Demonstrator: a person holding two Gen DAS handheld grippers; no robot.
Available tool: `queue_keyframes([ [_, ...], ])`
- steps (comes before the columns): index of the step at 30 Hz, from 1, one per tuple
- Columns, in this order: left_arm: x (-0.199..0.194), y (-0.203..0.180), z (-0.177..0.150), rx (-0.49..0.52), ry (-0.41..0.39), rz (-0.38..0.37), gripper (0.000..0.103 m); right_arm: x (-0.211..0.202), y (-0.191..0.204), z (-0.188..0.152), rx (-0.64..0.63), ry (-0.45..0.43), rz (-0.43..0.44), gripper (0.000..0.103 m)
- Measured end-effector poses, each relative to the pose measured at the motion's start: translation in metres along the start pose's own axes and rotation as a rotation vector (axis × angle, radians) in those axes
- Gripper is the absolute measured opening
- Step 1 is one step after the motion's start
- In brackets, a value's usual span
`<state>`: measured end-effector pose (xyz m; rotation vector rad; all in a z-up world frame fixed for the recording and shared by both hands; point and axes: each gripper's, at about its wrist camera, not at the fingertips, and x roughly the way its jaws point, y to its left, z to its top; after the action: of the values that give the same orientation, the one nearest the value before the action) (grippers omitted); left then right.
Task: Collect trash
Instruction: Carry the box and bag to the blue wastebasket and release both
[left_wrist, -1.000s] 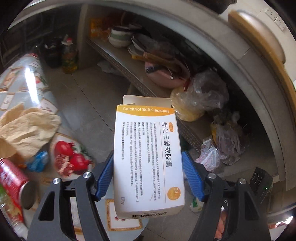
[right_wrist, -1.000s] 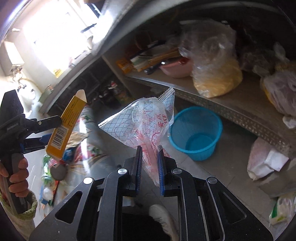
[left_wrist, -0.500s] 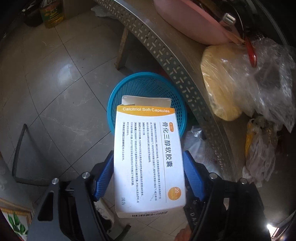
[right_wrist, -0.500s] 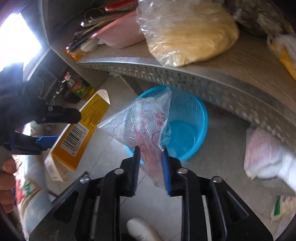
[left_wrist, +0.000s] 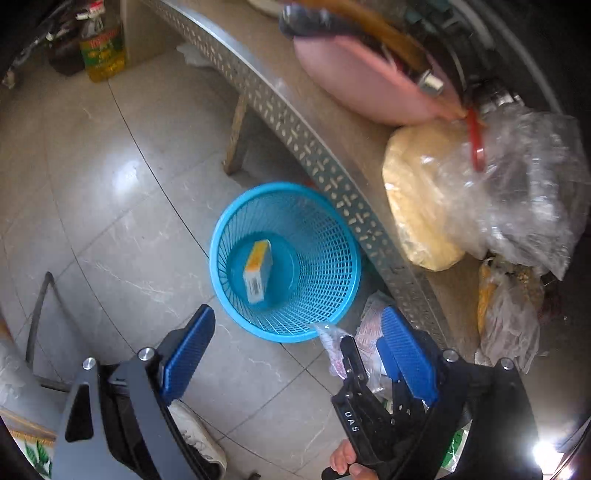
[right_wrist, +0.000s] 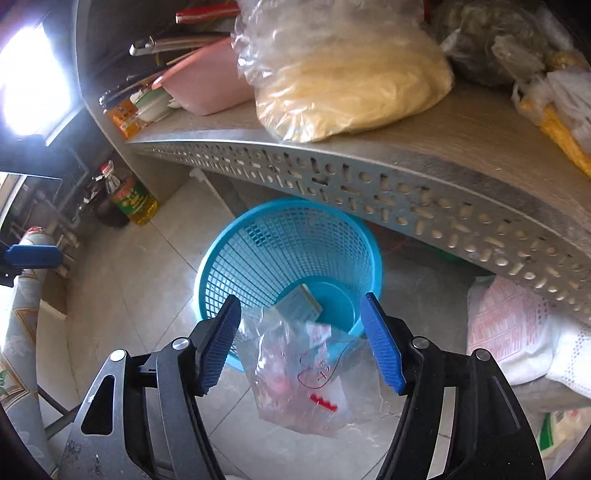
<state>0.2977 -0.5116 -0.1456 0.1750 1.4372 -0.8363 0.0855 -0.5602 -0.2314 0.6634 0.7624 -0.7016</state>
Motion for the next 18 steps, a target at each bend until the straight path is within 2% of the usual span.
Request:
queue_keyframes([
  [4, -0.036, -0.007, -0.016, 0.060, -0.054, -0.003, 0.089, -0.025, -0.005, -0.002, 0.004, -0.050, 0.014, 0.064],
  [8, -0.079, -0.013, -0.038, 0.124, -0.133, -0.022, 0.089, -0.031, 0.002, 0.000, -0.022, -0.082, 0.033, 0.064],
  [15, -0.166, -0.001, -0.089, 0.157, -0.224, -0.078, 0.089, 0.004, 0.042, 0.026, -0.140, -0.107, 0.018, 0.064],
  [18, -0.207, 0.019, -0.120, 0.151, -0.282, -0.062, 0.089, 0.025, 0.057, 0.035, -0.187, -0.096, -0.003, 0.073],
])
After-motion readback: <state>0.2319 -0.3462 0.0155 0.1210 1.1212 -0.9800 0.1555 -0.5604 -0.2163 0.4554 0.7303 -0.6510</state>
